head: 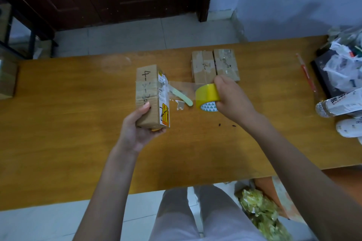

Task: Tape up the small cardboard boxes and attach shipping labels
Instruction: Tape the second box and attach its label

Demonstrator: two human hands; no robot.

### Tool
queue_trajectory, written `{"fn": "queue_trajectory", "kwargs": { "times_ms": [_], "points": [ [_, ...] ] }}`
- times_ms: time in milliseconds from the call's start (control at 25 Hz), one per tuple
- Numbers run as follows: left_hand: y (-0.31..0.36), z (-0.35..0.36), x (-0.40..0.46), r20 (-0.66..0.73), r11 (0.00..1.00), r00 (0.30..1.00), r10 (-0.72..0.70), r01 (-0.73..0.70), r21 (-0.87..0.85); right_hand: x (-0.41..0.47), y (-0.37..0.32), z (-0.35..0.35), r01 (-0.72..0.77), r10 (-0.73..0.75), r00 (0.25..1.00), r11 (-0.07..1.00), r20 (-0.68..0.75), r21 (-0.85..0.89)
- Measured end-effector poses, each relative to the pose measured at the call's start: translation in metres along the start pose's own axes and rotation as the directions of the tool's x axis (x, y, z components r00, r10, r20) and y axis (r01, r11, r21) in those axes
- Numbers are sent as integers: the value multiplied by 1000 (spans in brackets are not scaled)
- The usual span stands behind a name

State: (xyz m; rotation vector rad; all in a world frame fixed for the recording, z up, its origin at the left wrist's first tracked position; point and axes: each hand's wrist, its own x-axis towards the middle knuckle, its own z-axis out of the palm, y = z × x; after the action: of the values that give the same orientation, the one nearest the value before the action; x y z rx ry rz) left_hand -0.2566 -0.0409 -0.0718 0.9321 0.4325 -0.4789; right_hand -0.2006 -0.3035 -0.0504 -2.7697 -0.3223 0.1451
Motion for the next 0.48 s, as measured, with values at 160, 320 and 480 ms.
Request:
{"fn": "queue_trajectory", "kwargs": {
  "times_ms": [160,320,480],
  "points": [
    [1,8,-6,223,973,974,36,17,-230,6,-15,-6,47,-45,999,998,-23,45],
    [-5,22,-8,354,920,934,48,97,-380,11,-28,-8,73,-71,997,995,-34,70],
    [-9,25,-10,396,877,918,17,177,-447,11,-33,-6,70,-68,997,995,-22,72]
  ]
}}
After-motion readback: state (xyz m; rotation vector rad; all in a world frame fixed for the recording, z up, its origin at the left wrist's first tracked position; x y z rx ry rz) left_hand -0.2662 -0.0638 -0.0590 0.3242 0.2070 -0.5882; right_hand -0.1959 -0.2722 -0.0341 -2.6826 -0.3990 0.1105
